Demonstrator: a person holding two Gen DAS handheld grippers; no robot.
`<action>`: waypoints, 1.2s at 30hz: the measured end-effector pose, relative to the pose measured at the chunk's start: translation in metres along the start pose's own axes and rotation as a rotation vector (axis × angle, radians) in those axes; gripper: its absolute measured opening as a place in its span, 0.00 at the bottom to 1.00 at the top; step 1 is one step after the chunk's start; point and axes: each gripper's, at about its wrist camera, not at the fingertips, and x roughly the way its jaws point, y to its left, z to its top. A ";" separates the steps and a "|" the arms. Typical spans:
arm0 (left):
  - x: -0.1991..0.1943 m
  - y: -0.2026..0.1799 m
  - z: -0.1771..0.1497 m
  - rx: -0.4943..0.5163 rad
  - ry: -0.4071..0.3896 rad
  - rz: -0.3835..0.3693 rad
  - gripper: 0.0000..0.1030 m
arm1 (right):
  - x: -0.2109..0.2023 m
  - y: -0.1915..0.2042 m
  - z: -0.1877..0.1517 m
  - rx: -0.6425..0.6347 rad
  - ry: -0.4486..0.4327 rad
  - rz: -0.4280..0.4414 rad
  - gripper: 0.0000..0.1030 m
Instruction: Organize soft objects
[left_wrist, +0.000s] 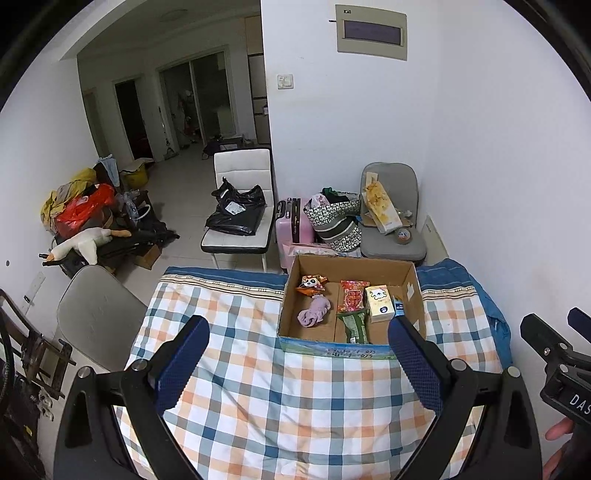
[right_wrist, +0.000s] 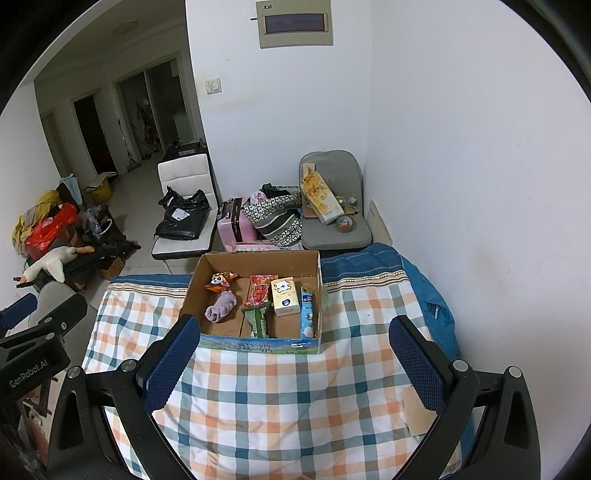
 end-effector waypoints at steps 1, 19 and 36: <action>0.000 0.000 0.000 0.001 -0.001 0.000 0.96 | 0.000 -0.001 0.002 0.000 0.000 0.001 1.00; -0.002 0.000 -0.008 -0.015 0.008 0.020 0.96 | 0.000 0.002 0.006 -0.006 0.013 0.013 1.00; 0.002 -0.002 -0.010 -0.017 0.010 0.024 0.96 | -0.001 0.009 0.005 -0.025 0.015 0.024 1.00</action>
